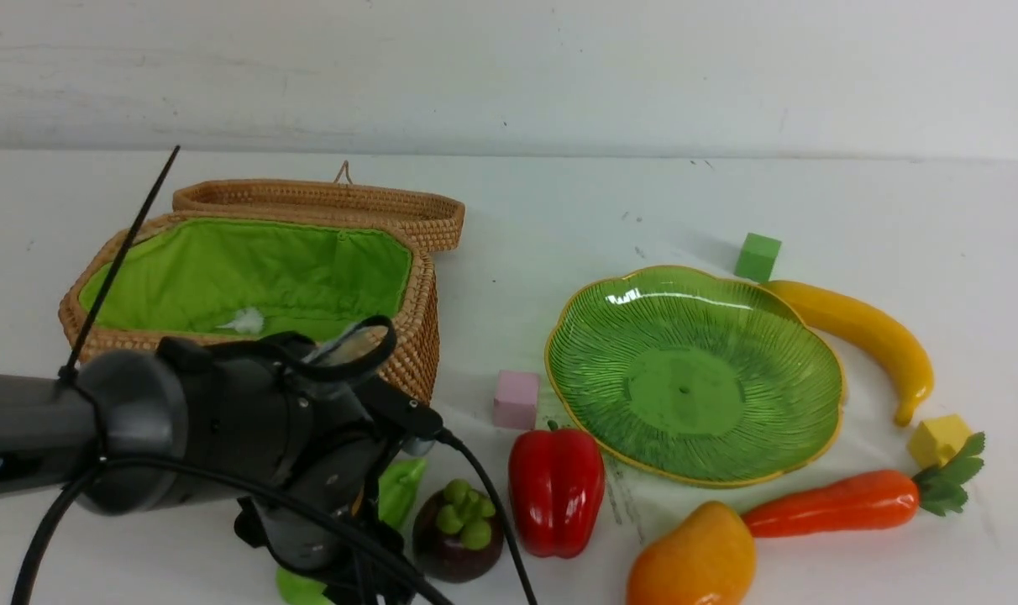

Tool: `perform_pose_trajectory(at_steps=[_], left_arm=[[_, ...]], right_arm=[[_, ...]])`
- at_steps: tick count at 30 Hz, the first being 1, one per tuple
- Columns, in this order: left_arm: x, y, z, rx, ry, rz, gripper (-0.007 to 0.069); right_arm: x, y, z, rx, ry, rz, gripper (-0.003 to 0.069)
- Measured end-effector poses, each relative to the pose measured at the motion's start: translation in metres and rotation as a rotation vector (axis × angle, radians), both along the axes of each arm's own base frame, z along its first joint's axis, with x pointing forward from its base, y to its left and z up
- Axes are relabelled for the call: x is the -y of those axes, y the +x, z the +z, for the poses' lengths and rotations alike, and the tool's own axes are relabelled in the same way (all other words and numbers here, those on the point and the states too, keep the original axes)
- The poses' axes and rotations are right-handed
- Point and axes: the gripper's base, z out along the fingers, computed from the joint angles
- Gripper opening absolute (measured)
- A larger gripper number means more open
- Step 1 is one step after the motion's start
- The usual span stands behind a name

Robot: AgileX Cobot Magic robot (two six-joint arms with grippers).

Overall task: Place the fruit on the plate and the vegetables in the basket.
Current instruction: Take a chayote with your left arm and place it on the basket on the left.

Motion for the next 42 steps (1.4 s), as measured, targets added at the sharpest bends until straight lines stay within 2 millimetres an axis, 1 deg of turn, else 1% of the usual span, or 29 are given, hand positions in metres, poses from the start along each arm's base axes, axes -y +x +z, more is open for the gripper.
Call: perform_pose_trajectory(at_steps=[3, 6, 10, 11, 13, 14, 20, 22, 23, 25, 27, 28, 29, 30, 31, 34, 37, 41, 42], left_arm=[[-0.001, -0.005, 0.004, -0.034, 0.004, -0.008, 0.0447], [-0.002, -0.011, 0.012, -0.060, -0.019, -0.014, 0.0447], [-0.004, -0.022, 0.044, -0.024, -0.107, -0.051, 0.0447], [-0.004, -0.022, 0.044, -0.026, -0.107, -0.052, 0.0447], [-0.005, -0.027, 0.054, -0.012, -0.125, -0.063, 0.0447], [-0.008, -0.031, 0.064, -0.001, -0.143, -0.065, 0.0447], [-0.020, -0.055, 0.101, 0.032, -0.206, -0.078, 0.0447], [-0.027, -0.064, 0.117, 0.080, -0.226, -0.102, 0.0447], [-0.030, -0.066, 0.121, 0.100, -0.232, -0.108, 0.0447], [-0.037, -0.073, 0.139, 0.202, -0.251, -0.132, 0.0447], [-0.043, -0.074, 0.154, 0.321, -0.264, -0.163, 0.0447], [-0.044, -0.075, 0.158, 0.356, -0.260, -0.174, 0.0447], [-0.046, -0.075, 0.162, 0.396, -0.258, -0.187, 0.0447], [-0.048, -0.072, 0.171, 0.512, -0.235, -0.233, 0.0447], [-0.049, -0.069, 0.175, 0.564, -0.206, -0.262, 0.0447], [-0.049, -0.057, 0.176, 0.658, -0.089, -0.344, 0.0447], [-0.046, -0.037, 0.167, 0.706, 0.040, -0.400, 0.0447], [-0.051, 0.002, 0.151, 0.712, 0.117, -0.349, 0.0447], [-0.053, 0.008, 0.150, 0.713, 0.120, -0.333, 0.0447]], right_arm=[[0.000, 0.000, 0.000, 0.000, 0.000, 0.000, 0.0020], [0.000, 0.000, 0.000, 0.000, 0.000, 0.000, 0.0020], [0.000, 0.000, 0.000, -0.001, 0.003, 0.002, 0.0023], [0.000, 0.000, 0.000, 0.000, 0.004, 0.002, 0.0023], [0.000, 0.000, 0.000, 0.000, 0.005, 0.002, 0.0023], [0.000, 0.000, 0.000, 0.000, 0.005, 0.002, 0.0023], [-0.002, 0.001, 0.004, 0.026, 0.042, -0.003, 0.0026], [-0.003, 0.004, 0.009, 0.066, 0.088, -0.015, 0.0026], [-0.003, 0.005, 0.011, 0.086, 0.106, -0.022, 0.0026], [-0.004, 0.009, 0.018, 0.152, 0.150, -0.048, 0.0026], [-0.004, 0.013, 0.023, 0.206, 0.186, -0.067, 0.0026], [-0.005, 0.014, 0.025, 0.220, 0.198, -0.072, 0.0026], [-0.005, 0.015, 0.026, 0.238, 0.208, -0.078, 0.0026], [-0.005, 0.017, 0.032, 0.286, 0.246, -0.090, 0.0026], [-0.005, 0.017, 0.034, 0.302, 0.259, -0.094, 0.0026], [-0.005, 0.018, 0.039, 0.343, 0.298, -0.102, 0.0026], [-0.005, 0.018, 0.042, 0.363, 0.320, -0.105, 0.0026], [-0.005, 0.019, 0.043, 0.382, 0.329, -0.110, 0.0026], [-0.005, 0.019, 0.043, 0.383, 0.330, -0.110, 0.0026]])
